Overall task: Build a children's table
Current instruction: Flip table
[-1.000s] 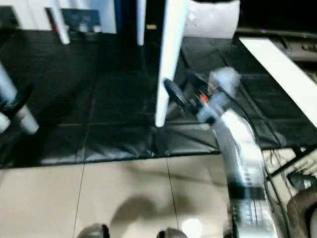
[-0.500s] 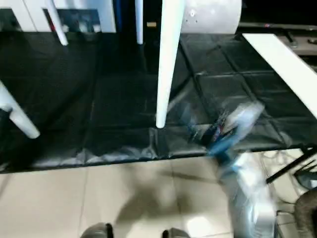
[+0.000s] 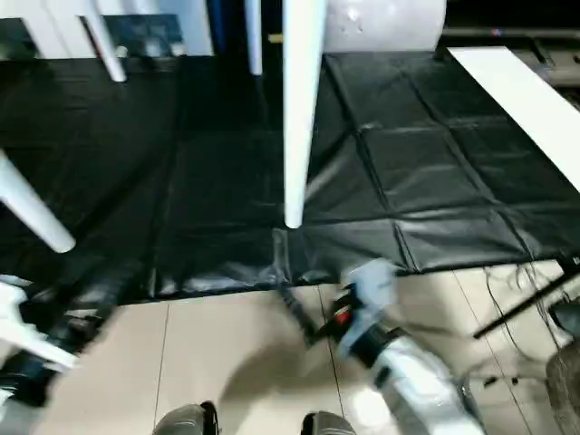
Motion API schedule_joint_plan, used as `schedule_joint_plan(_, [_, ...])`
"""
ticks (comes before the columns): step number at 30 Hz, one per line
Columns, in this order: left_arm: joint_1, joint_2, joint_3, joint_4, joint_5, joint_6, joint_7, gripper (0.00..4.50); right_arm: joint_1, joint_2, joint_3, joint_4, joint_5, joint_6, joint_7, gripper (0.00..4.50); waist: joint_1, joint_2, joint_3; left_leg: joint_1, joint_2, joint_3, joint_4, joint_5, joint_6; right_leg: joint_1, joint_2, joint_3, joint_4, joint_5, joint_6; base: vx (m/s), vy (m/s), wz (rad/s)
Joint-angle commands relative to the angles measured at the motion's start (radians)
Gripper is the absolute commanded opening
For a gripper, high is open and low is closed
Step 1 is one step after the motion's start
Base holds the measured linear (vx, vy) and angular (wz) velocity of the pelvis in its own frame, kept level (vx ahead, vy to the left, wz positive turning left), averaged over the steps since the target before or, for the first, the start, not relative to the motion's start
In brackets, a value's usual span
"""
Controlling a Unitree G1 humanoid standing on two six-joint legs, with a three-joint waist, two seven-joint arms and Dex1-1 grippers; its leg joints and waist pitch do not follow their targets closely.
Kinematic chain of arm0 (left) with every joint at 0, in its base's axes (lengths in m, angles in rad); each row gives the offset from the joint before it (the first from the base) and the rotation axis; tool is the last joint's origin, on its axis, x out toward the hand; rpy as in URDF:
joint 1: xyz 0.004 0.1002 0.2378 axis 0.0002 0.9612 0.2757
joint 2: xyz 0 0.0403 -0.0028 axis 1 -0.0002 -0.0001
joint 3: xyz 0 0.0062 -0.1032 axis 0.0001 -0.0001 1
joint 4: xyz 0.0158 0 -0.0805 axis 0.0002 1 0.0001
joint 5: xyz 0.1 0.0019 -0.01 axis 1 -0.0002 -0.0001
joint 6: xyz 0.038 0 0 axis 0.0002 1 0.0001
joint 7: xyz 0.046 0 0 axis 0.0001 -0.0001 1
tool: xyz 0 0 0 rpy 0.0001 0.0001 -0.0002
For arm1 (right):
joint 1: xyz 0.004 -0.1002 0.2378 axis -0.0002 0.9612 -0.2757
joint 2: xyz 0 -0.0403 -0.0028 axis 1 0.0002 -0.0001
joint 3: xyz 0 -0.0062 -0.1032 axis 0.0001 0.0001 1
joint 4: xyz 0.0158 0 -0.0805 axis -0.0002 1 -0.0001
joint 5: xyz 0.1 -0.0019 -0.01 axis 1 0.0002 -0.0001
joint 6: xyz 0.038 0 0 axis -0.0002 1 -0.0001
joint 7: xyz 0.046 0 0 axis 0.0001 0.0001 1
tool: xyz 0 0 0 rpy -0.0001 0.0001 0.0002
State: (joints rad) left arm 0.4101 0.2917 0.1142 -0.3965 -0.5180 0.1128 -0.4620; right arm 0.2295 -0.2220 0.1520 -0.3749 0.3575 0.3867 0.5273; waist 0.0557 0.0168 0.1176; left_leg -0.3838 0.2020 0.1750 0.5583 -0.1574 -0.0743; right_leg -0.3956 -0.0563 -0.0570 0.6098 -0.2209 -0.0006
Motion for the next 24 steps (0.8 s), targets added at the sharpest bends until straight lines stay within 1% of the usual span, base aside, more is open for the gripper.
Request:
schedule_joint_plan(1, [0.036, 0.024, -0.035, 0.024, 0.036, 0.006, -0.060, 3.45, 0.027, -0.019, 0.034, 0.019, 0.021, 0.020, 0.056, 4.50, -0.001, 0.015, -0.042, 0.015, 0.032, -0.023, -0.074, -0.379, -0.017, 0.019, -0.061, 0.058, -0.105, -0.340, -0.043, 0.059, 0.014, -0.01])
schedule_joint_plan(2, [0.046, 0.018, -0.043, 0.033, 0.046, -0.007, -0.062, 3.45, 0.038, -0.031, 0.042, 0.030, 0.015, 0.012, 0.074, 4.50, -0.004, 0.012, -0.052, 0.012, 0.031, -0.022, -0.070, -0.348, -0.011, 0.027, -0.059, 0.058, -0.097, -0.263, -0.061, 0.064, 0.008, -0.01])
schedule_joint_plan(3, [0.058, 0.014, -0.052, 0.044, 0.048, -0.003, -0.064, 3.45, 0.048, -0.050, 0.055, 0.043, 0.001, 0.001, 0.095, 4.50, -0.004, 0.013, -0.054, 0.013, 0.032, -0.020, -0.068, -0.327, -0.007, 0.028, -0.058, 0.058, -0.094, -0.216, -0.072, 0.064, 0.008, -0.01])
schedule_joint_plan(4, [0.058, 0.014, -0.052, 0.044, 0.048, -0.003, -0.064, 3.45, 0.048, -0.050, 0.055, 0.043, 0.001, 0.001, 0.095, 4.50, -0.004, 0.013, -0.058, 0.013, 0.033, -0.018, -0.064, -0.289, -0.002, 0.032, -0.057, 0.058, -0.087, -0.129, -0.096, 0.059, 0.005, 0.00])
schedule_joint_plan(5, [0.067, 0.010, -0.057, 0.055, 0.055, -0.005, -0.061, 3.45, 0.054, -0.062, 0.059, 0.051, -0.007, -0.008, 0.108, 4.50, -0.003, 0.014, -0.058, 0.012, 0.033, -0.017, -0.062, -0.274, 0.001, 0.034, -0.057, 0.058, -0.084, -0.094, -0.108, 0.052, 0.000, 0.00])
schedule_joint_plan(6, [0.090, 0.014, -0.077, 0.083, 0.098, -0.008, -0.047, 3.45, 0.065, -0.087, 0.065, 0.071, -0.024, -0.025, 0.130, 4.50, -0.007, 0.003, -0.060, 0.012, 0.035, -0.015, -0.059, -0.255, 0.011, 0.037, -0.053, 0.056, -0.080, -0.041, -0.122, 0.052, 0.000, 0.00])
schedule_joint_plan(7, [0.111, 0.020, -0.108, 0.114, 0.131, -0.040, -0.070, 3.45, 0.066, -0.105, 0.065, 0.099, -0.030, -0.030, 0.149, 4.50, -0.005, -0.020, -0.043, -0.039, 0.007, -0.053, -0.077, -0.222, 0.062, 0.070, -0.059, 0.005, -0.070, 0.006, -0.119, 0.000, 0.000, 0.00])
schedule_joint_plan(8, [0.144, 0.021, -0.133, 0.132, 0.162, -0.072, -0.079, 3.45, 0.064, -0.123, 0.070, 0.126, -0.042, -0.039, 0.167, 4.50, -0.012, 0.011, -0.040, -0.021, 0.018, -0.084, -0.089, -0.316, 0.105, 0.064, -0.042, -0.032, -0.083, -0.080, -0.118, 0.014, -0.018, 0.36])
schedule_joint_plan(9, [0.161, 0.020, -0.147, 0.134, 0.176, -0.086, -0.081, 3.45, 0.066, -0.133, 0.070, 0.136, -0.045, -0.043, 0.178, 4.50, -0.012, 0.011, -0.040, -0.021, 0.018, -0.084, -0.089, -0.316, 0.105, 0.064, -0.042, -0.032, -0.083, -0.080, -0.118, 0.014, -0.018, 0.36])
schedule_joint_plan(10, [0.218, 0.006, -0.167, 0.109, 0.163, -0.068, -0.072, 3.45, 0.058, -0.165, 0.082, 0.164, -0.053, -0.054, 0.217, 4.50, -0.042, 0.038, -0.031, -0.019, 0.056, -0.168, -0.115, -0.425, 0.161, 0.082, -0.015, -0.061, -0.045, -0.134, -0.194, 0.054, -0.035, 0.52])
schedule_joint_plan(11, [0.261, -0.012, -0.170, 0.088, 0.126, -0.033, -0.059, 3.45, 0.036, -0.183, 0.098, 0.212, -0.062, -0.055, 0.244, 4.50, -0.068, 0.037, -0.024, 0.007, 0.083, -0.239, -0.133, -0.421, 0.242, 0.065, 0.008, -0.056, 0.002, -0.159, -0.253, 0.052, -0.082, 0.50])
schedule_joint_plan(12, [0.261, -0.012, -0.170, 0.088, 0.126, -0.033, -0.059, 3.45, 0.036, -0.183, 0.098, 0.212, -0.062, -0.055, 0.244, 4.50, -0.071, 0.044, -0.020, 0.013, 0.082, -0.259, -0.134, -0.409, 0.283, 0.061, 0.008, -0.047, 0.019, -0.198, -0.269, 0.052, -0.082, 0.50])
schedule_joint_plan(13, [0.279, -0.013, -0.167, 0.090, 0.122, -0.017, -0.050, 3.45, 0.012, -0.185, 0.112, 0.260, -0.073, -0.057, 0.257, 4.50, -0.073, 0.035, -0.011, 0.013, 0.070, -0.269, -0.134, -0.393, 0.310, 0.054, 0.001, -0.028, 0.021, -0.224, -0.285, 0.005, -0.132, 0.63])
schedule_joint_plan(14, [0.284, -0.017, -0.158, 0.108, 0.120, -0.018, -0.052, 3.45, -0.015, -0.179, 0.121, 0.317, -0.084, -0.054, 0.256, 4.50, -0.073, -0.027, 0.007, -0.001, 0.038, -0.179, -0.087, -0.410, 0.233, 0.039, -0.061, 0.053, -0.068, -0.303, -0.324, -0.048, -0.171, 0.54])
schedule_joint_plan(15, [0.285, -0.019, -0.149, 0.125, 0.128, -0.020, -0.046, 3.45, -0.038, -0.163, 0.117, 0.368, -0.084, -0.027, 0.237, 4.50, -0.056, -0.046, 0.024, -0.004, -0.041, -0.114, -0.003, -0.351, 0.166, 0.032, -0.119, 0.075, -0.148, -0.533, -0.256, -0.048, -0.171, 0.54])
schedule_joint_plan(16, [0.266, -0.041, -0.099, 0.201, 0.168, -0.071, -0.007, 3.45, -0.089, -0.115, 0.136, 0.507, -0.110, -0.022, 0.211, 4.50, -0.039, -0.121, 0.005, 0.015, -0.065, -0.066, 0.093, -0.119, 0.080, 0.032, -0.153, 0.105, -0.218, -0.972, -0.042, -0.075, -0.170, 0.17])
schedule_joint_plan(17, [0.266, -0.041, -0.099, 0.201, 0.168, -0.071, -0.007, 3.45, -0.089, -0.115, 0.136, 0.507, -0.110, -0.022, 0.211, 4.50, -0.026, -0.079, 0.012, -0.014, -0.065, -0.085, 0.098, -0.083, 0.079, 0.064, -0.175, 0.135, -0.198, -0.993, 0.022, 0.004, -0.144, 0.02])
schedule_joint_plan(18, [0.238, -0.053, -0.078, 0.261, 0.183, -0.092, 0.021, 3.45, -0.112, -0.083, 0.149, 0.596, -0.141, -0.060, 0.187, 4.50, -0.004, -0.100, 0.009, -0.026, -0.063, -0.085, 0.092, -0.104, 0.093, 0.090, -0.172, 0.173, -0.188, -0.934, 0.103, 0.004, -0.144, 0.02])
schedule_joint_plan(19, [0.230, -0.057, -0.074, 0.278, 0.184, -0.096, 0.029, 3.45, -0.119, -0.074, 0.150, 0.620, -0.148, -0.068, 0.180, 4.50, 0.011, -0.110, 0.008, -0.020, -0.064, -0.094, 0.069, -0.124, 0.112, 0.104, -0.157, 0.181, -0.155, -0.744, 0.073, 0.048, -0.127, 0.16])
schedule_joint_plan(20, [0.137, -0.066, -0.070, 0.417, 0.224, -0.081, 0.100, 3.45, -0.167, -0.009, 0.149, 0.787, -0.184, -0.089, 0.102, 4.50, 0.018, -0.104, 0.007, 0.005, -0.050, -0.095, 0.042, -0.129, 0.148, 0.099, -0.148, 0.190, -0.144, -0.507, -0.022, 0.006, -0.092, 0.23])
schedule_joint_plan(21, [0.110, -0.067, -0.075, 0.452, 0.234, -0.074, 0.114, 3.45, -0.178, 0.002, 0.152, 0.826, -0.198, -0.107, 0.086, 4.50, 0.015, -0.103, 0.000, 0.017, -0.047, -0.095, 0.026, -0.115, 0.159, 0.102, -0.133, 0.177, -0.138, -0.414, -0.080, 0.006, -0.092, 0.23])
schedule_joint_plan(22, [0.074, -0.067, -0.085, 0.497, 0.248, -0.064, 0.128, 3.45, -0.192, 0.013, 0.159, 0.875, -0.219, -0.138, 0.066, 4.50, 0.017, -0.073, -0.008, 0.051, -0.014, -0.089, -0.014, -0.073, 0.164, 0.091, -0.096, 0.135, -0.116, -0.224, -0.183, -0.006, -0.028, 0.24])
schedule_joint_plan(23, [0.061, -0.066, -0.089, 0.512, 0.252, -0.062, 0.132, 3.45, -0.197, 0.018, 0.160, 0.891, -0.224, -0.148, 0.057, 4.50, 0.003, -0.081, 0.001, 0.057, 0.008, -0.092, -0.035, -0.063, 0.189, 0.071, -0.066, 0.110, -0.096, -0.145, -0.197, 0.000, 0.000, 0.00])
schedule_joint_plan(24, [0.000, -0.061, -0.099, 0.577, 0.270, -0.061, 0.141, 3.45, -0.225, 0.051, 0.126, 0.958, -0.214, -0.144, -0.006, 4.50, -0.005, -0.063, -0.022, 0.067, 0.064, -0.116, -0.046, 0.004, 0.225, 0.073, -0.070, 0.078, -0.052, -0.003, -0.223, 0.000, 0.000, 0.00])
